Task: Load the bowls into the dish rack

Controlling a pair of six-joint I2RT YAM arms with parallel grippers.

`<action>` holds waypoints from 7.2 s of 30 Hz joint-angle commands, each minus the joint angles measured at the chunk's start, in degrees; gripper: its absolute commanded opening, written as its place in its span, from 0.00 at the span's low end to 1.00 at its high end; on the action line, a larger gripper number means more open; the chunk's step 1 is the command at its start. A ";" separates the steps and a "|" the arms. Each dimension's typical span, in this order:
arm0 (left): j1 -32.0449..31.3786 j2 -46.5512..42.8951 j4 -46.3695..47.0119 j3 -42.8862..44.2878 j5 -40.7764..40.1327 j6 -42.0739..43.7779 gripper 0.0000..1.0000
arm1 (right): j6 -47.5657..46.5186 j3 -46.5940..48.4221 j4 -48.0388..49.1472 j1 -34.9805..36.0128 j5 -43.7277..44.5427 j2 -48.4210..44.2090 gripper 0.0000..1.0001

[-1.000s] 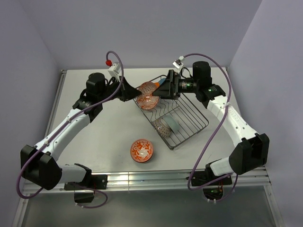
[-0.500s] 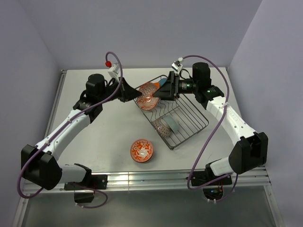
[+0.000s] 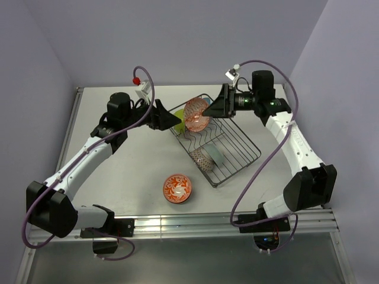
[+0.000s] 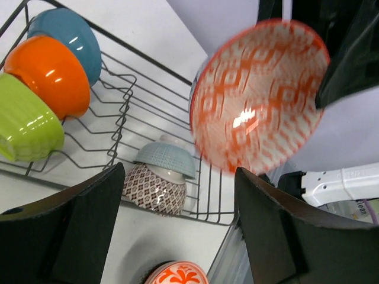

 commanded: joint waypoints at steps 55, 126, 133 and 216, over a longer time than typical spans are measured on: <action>0.96 -3.59 -7.45 -1.40 3.08 9.20 0.98 | -58.49 -2.52 -30.52 -2.61 32.66 14.40 0.00; -16.44 2.55 -36.45 -8.44 4.84 93.37 0.79 | -48.83 14.36 -31.14 -3.04 32.06 2.89 1.00; -18.29 10.73 -40.33 -0.97 4.93 99.46 0.66 | -45.75 9.44 -27.70 -3.48 30.92 -3.26 1.00; 2.89 11.44 -9.30 14.07 6.33 11.32 0.00 | 3.55 -15.79 8.42 2.40 12.19 -8.54 1.00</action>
